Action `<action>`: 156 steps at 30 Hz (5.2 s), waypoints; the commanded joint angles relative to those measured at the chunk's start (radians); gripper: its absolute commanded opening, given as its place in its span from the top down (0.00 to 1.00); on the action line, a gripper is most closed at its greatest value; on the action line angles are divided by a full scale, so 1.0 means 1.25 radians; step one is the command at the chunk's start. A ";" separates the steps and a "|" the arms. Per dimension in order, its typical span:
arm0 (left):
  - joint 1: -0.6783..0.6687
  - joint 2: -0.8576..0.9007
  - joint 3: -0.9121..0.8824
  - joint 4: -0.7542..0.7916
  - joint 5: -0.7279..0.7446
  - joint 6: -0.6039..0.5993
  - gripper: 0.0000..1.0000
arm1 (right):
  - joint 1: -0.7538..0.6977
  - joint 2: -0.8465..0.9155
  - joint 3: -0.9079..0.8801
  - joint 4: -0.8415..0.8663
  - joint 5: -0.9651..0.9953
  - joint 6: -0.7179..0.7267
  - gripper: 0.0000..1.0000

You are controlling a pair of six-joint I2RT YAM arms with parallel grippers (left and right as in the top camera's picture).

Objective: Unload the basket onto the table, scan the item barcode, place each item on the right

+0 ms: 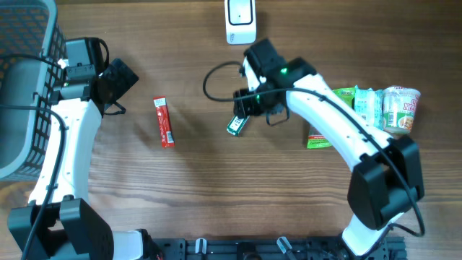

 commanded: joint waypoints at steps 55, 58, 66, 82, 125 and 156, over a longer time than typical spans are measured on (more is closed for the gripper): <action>0.001 0.000 0.009 0.000 -0.013 -0.011 0.00 | 0.202 0.051 -0.201 0.443 0.345 0.317 0.95; 0.001 0.000 0.009 0.000 -0.013 -0.011 0.00 | 0.201 0.023 -0.171 0.408 0.320 0.313 0.96; 0.001 0.000 0.009 0.000 -0.013 -0.011 0.00 | 0.199 0.050 -0.180 0.324 0.370 0.378 0.96; 0.001 0.000 0.009 0.000 -0.013 -0.011 0.00 | 0.199 0.053 -0.176 0.310 0.403 0.396 0.96; 0.001 0.000 0.009 0.000 -0.013 -0.011 0.00 | 0.193 0.064 -0.188 0.394 0.345 0.321 0.89; 0.001 0.000 0.009 0.000 -0.013 -0.011 0.00 | 0.045 0.102 -0.230 0.369 0.081 0.369 0.49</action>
